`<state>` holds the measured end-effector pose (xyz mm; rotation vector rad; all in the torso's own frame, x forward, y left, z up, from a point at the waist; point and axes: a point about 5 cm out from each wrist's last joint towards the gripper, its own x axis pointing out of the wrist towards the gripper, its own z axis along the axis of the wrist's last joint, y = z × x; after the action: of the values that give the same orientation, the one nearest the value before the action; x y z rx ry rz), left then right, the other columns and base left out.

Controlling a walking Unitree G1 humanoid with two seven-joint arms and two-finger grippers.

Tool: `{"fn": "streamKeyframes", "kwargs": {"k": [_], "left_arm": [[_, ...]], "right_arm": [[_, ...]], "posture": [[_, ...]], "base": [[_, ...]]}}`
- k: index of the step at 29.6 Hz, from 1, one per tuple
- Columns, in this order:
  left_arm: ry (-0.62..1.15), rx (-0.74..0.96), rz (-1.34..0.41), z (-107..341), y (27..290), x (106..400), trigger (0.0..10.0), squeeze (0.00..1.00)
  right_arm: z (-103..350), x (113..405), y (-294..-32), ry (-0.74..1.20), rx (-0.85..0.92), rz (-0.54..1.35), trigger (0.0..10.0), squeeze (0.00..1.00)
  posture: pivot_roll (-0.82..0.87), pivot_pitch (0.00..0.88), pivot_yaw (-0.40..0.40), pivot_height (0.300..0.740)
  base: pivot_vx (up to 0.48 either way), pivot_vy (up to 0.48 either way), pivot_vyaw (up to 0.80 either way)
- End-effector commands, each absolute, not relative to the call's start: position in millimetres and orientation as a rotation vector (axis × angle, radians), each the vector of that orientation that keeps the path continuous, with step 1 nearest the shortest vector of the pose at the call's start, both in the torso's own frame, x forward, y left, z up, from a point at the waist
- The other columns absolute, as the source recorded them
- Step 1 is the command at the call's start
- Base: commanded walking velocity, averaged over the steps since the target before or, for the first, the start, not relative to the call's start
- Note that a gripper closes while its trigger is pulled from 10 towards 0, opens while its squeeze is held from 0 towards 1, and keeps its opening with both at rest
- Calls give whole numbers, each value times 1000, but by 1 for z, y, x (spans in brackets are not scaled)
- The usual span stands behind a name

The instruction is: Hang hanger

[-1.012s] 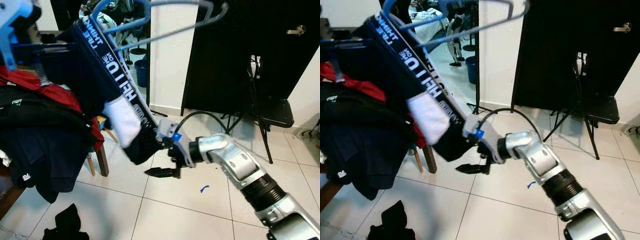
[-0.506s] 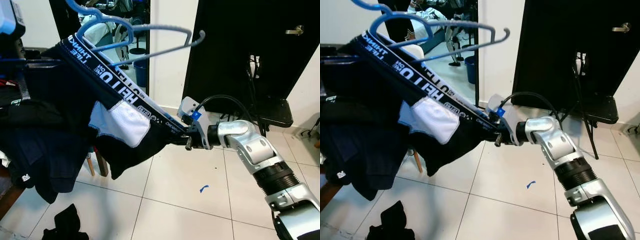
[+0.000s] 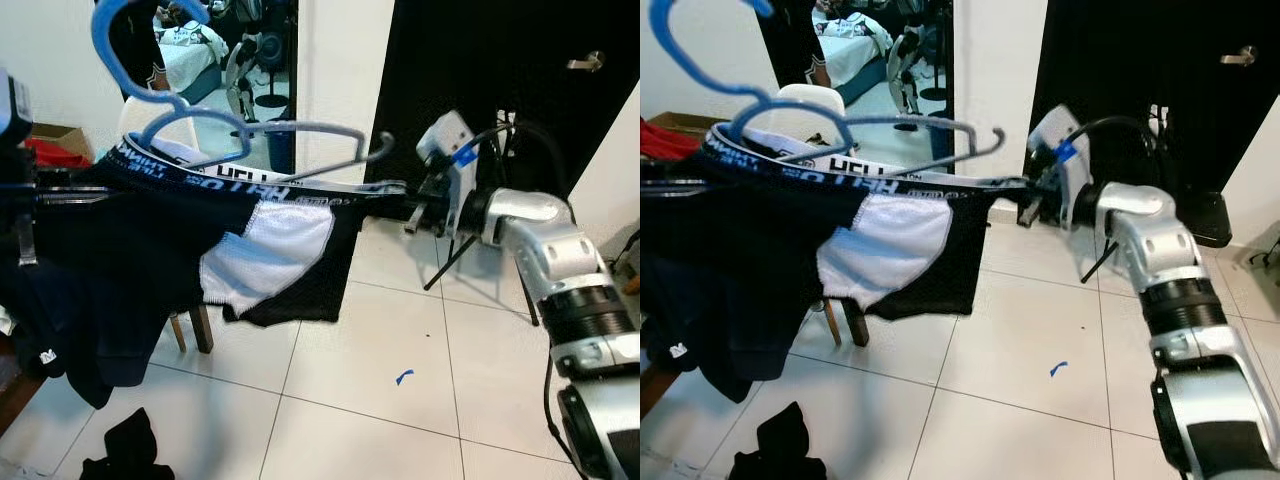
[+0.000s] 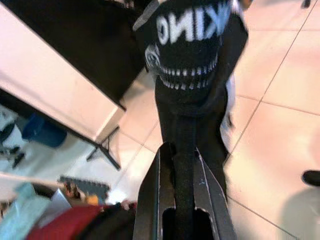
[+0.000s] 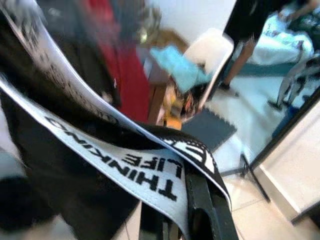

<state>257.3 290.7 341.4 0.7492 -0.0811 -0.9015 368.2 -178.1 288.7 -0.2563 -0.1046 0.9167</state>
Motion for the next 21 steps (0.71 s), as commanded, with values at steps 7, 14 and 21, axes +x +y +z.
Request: {"fn": "streamKeyframes", "kwargs": {"k": [7, 14, 21], "left_arm": [[-29, 753, -854, 331, 299, 250, 0, 0], [-28, 752, -883, 327, 292, 245, 0, 0], [-61, 751, -906, 327, 282, 242, 0, 0]], "right_arm": [[299, 360, -176, -179, -211, 1064, 0, 0], [297, 362, -171, -160, -266, 1107, 0, 0], [292, 363, -168, -126, -304, 1131, 0, 0]], "posture": [[-42, 0, -49, 740], [-44, 0, -53, 740], [-47, 0, -56, 740]], "base": [[0, 0, 0], [0, 0, 0], [0, 0, 0]]}}
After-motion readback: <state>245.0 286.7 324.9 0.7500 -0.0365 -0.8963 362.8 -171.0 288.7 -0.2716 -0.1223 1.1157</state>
